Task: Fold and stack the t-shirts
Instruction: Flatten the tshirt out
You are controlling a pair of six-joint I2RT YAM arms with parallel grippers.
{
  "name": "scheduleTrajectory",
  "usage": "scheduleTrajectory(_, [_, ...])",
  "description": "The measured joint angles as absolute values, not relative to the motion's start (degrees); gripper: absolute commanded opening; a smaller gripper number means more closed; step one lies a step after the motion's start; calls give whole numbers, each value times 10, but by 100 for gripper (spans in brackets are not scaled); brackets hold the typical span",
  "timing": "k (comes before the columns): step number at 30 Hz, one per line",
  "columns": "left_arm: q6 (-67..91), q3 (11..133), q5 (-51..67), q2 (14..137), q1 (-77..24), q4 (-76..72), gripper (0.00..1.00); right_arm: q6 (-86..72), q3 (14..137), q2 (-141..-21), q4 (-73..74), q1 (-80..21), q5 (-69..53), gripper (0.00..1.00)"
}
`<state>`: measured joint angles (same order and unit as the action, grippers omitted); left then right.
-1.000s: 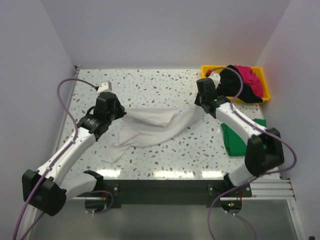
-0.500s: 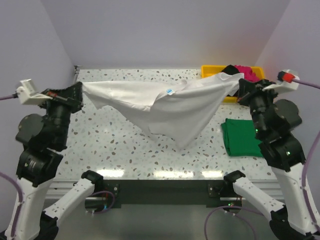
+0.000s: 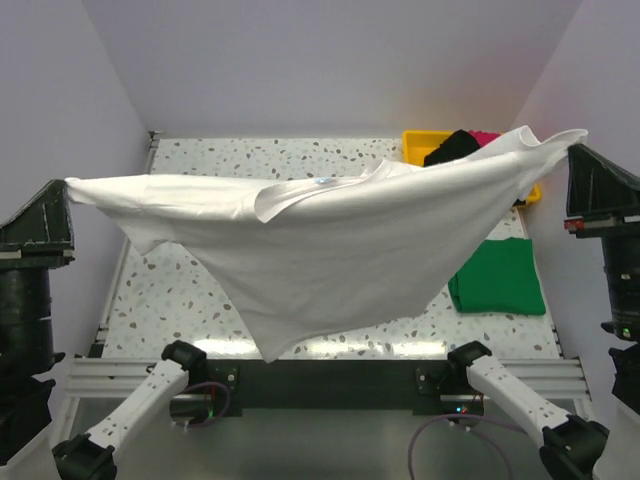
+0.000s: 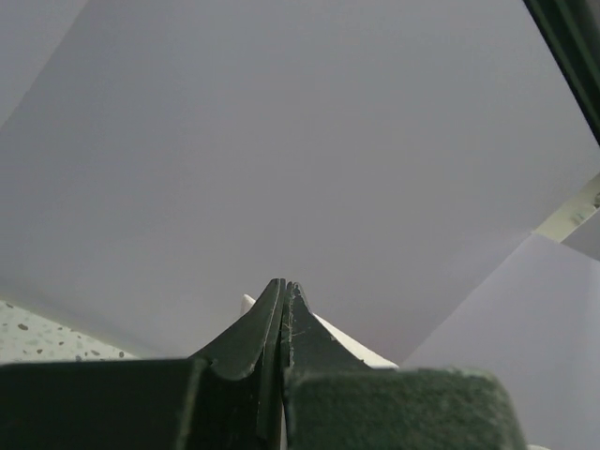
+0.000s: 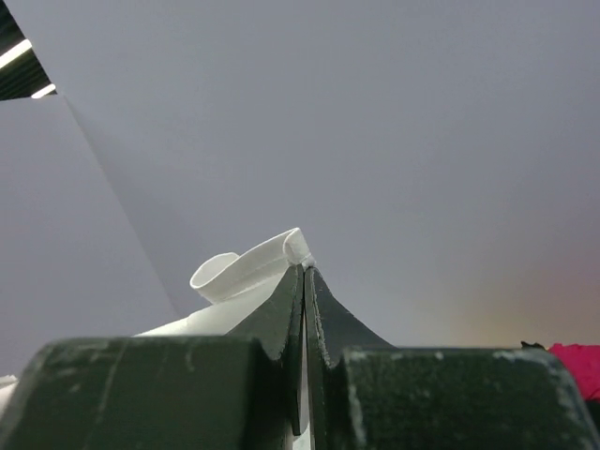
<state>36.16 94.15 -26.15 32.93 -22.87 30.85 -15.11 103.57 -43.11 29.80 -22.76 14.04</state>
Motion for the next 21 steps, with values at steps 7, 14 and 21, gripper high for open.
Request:
scheduleTrajectory(7, [374,858,-383,422,-229,311,0,-148,974,-566,239,-227,139,0])
scheduleTrajectory(14, [430,665,-393,740,-131,324,100,-143,922,-956,150,-227,92,65])
scheduleTrajectory(21, [449,619,-370,832,-76,397,100,-124,918,-1175,233,-227,60,99])
